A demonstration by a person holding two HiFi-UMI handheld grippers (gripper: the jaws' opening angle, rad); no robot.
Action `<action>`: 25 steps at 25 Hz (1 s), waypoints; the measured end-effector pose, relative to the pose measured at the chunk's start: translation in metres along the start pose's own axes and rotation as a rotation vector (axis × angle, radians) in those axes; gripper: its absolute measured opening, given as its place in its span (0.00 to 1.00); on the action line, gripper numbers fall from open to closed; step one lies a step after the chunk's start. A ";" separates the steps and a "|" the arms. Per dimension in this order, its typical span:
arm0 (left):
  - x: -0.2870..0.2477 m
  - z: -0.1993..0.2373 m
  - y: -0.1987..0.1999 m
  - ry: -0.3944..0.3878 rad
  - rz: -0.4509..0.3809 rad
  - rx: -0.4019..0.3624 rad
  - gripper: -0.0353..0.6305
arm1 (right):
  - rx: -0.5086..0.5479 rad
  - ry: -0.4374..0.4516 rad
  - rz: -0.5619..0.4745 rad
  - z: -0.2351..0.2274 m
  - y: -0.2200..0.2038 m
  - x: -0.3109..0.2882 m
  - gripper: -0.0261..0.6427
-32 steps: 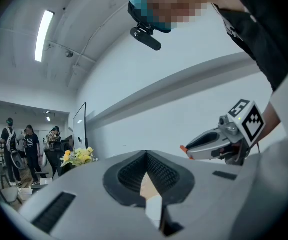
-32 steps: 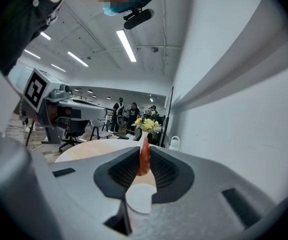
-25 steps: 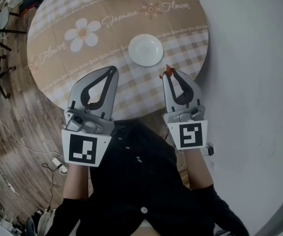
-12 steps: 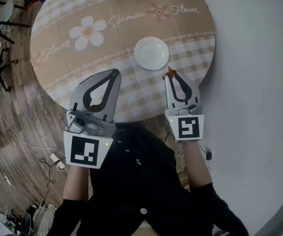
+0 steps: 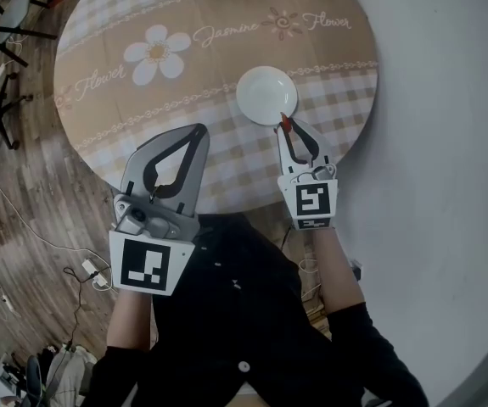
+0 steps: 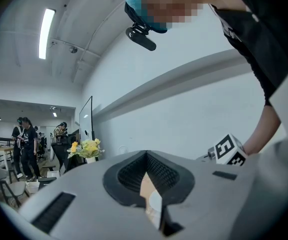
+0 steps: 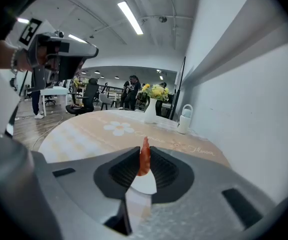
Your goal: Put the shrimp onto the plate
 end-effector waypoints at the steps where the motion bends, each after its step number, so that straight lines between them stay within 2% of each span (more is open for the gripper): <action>1: 0.000 0.000 0.000 0.002 0.001 -0.001 0.06 | 0.011 0.011 0.006 0.002 -0.004 -0.003 0.11; 10: 0.005 0.001 -0.005 0.024 0.011 0.011 0.06 | 0.036 0.074 0.092 0.014 -0.038 -0.036 0.11; 25: 0.013 0.004 -0.013 0.038 0.029 0.021 0.06 | 0.170 0.129 0.235 0.024 -0.080 -0.093 0.11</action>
Point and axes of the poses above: the fingertips, and each gripper's own axes: x backward along the fingers, z to its left, y out of its top, the point moved 1 cm from there along x, backward along the fingers, and after that the axes turned 13 degrees about -y, right-handed, at the moved point
